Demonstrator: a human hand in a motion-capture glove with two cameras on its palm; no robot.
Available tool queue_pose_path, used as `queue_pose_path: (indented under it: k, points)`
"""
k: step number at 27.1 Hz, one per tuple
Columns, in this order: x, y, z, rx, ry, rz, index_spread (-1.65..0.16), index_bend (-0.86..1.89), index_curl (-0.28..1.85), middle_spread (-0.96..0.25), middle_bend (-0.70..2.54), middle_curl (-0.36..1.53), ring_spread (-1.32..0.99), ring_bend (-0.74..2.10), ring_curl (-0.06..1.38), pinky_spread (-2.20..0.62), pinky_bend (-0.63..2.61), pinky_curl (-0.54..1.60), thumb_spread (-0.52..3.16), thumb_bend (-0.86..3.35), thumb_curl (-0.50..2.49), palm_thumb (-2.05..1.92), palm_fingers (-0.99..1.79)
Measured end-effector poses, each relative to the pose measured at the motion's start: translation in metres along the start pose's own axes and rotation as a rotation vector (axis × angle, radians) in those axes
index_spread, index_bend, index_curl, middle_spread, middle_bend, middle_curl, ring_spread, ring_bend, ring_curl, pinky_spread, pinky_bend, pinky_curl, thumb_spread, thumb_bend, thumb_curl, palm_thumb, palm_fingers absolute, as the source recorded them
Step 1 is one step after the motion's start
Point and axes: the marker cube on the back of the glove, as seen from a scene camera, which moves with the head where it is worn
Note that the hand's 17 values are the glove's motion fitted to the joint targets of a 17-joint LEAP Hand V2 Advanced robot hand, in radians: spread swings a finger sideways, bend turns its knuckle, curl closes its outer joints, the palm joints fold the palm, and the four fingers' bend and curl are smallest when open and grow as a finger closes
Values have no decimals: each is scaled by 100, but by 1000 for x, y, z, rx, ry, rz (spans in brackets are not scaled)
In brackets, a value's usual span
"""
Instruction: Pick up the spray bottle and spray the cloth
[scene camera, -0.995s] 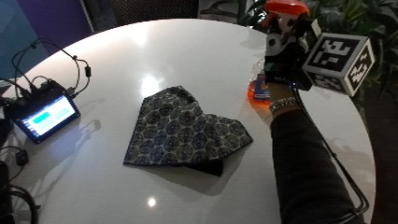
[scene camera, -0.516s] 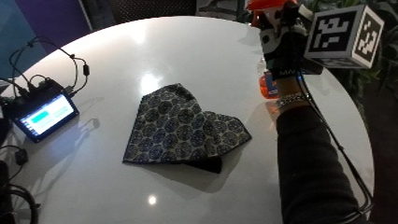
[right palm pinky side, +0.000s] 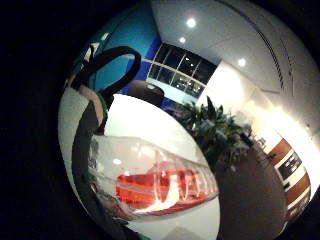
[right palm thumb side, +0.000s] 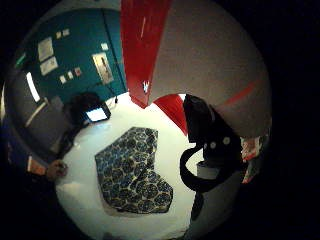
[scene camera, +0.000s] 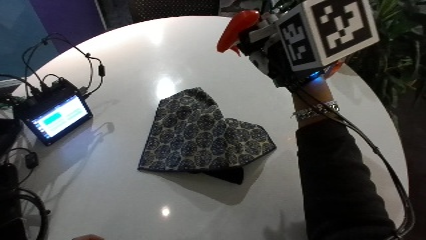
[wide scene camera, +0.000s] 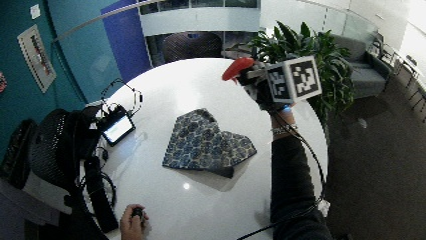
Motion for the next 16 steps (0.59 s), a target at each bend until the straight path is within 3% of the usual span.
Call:
queue_pose_path:
  k: [16]
  points:
    - [-75, 12, 20, -161, 277, -438, -27, 17, 42, -17, 52, 54, -17, 64, 48, -24, 40, 41, 133, 0, 34, 79, 121]
